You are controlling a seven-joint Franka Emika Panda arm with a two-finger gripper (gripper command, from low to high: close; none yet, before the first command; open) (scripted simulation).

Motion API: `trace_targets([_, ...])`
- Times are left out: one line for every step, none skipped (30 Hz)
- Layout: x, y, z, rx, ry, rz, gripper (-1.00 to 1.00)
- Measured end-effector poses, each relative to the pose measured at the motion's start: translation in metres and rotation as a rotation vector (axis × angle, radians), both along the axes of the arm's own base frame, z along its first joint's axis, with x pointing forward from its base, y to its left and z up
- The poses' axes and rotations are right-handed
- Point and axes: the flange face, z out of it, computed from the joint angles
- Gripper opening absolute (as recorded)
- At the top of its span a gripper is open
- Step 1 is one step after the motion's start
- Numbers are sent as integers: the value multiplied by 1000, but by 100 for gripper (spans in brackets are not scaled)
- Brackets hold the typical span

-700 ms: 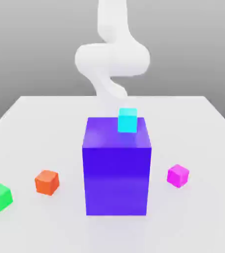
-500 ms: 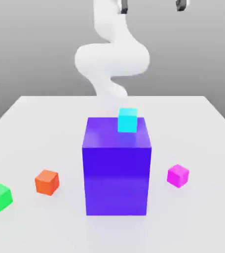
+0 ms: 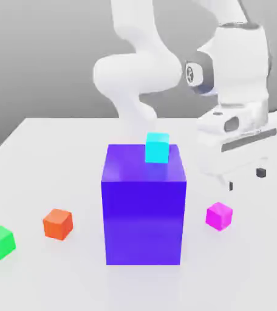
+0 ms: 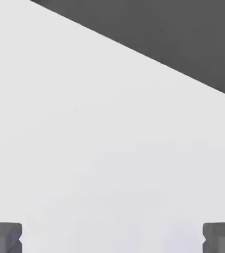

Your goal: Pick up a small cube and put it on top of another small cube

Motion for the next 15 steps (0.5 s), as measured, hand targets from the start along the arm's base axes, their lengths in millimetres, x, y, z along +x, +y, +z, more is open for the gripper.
trace_targets([-13, 2, -15, -19, 20, 26, 0])
trace_targets([-27, 3, -29, -39, 40, 52, 0])
trace_targets([-41, 3, -43, -60, 58, 78, 0])
trace_targets([-54, 2, -56, -80, 75, 102, 0])
trace_targets([-60, 2, -64, -89, 83, 114, 0])
trace_targets([-62, 2, -70, -92, 87, 122, 0])
trace_targets([-63, 2, -75, -93, 89, 123, 0])
trace_targets([-63, 3, -80, -93, 90, 125, 0])
trace_targets([-62, 3, -84, -92, 90, 127, 0])
trace_targets([-61, 3, -89, -91, 91, 126, 0])
trace_targets([-61, 3, -94, -90, 91, 127, 0])
trace_targets([-62, 4, -99, -90, 91, 129, 0])
trace_targets([-62, 4, -104, -89, 91, 130, 0])
trace_targets([-62, 4, -109, -90, 91, 130, 0])
trace_targets([-63, 4, -114, -90, 91, 129, 0])
